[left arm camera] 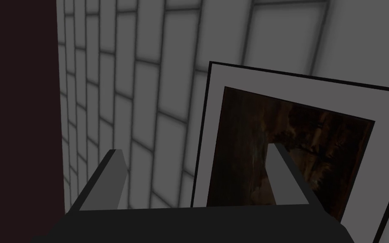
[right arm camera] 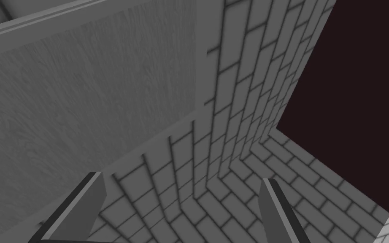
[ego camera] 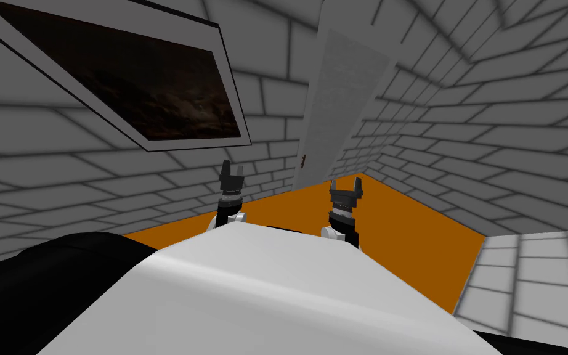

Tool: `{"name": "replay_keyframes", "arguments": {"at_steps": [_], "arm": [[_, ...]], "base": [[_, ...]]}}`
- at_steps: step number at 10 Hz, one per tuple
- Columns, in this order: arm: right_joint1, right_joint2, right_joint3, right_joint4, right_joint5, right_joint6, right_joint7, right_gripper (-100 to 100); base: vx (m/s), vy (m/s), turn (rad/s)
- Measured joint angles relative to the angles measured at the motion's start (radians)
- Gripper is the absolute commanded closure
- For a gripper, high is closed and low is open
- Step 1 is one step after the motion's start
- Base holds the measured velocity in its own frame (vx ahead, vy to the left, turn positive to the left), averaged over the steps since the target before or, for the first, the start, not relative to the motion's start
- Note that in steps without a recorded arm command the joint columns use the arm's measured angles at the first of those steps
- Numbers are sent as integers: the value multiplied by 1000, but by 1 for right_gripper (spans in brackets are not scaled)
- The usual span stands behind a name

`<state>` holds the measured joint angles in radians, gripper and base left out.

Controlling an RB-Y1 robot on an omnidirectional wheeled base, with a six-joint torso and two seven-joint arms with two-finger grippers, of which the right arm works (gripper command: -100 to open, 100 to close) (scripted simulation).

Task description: Pull the door open

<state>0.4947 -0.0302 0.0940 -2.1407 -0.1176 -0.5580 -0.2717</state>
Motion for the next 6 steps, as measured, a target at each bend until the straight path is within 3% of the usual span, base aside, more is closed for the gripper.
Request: {"name": "replay_keyframes", "arguments": {"at_steps": [6], "arm": [[-20, -49, 41, 114, -80, -40, -112, -100]], "base": [[111, -47, 122]]}}
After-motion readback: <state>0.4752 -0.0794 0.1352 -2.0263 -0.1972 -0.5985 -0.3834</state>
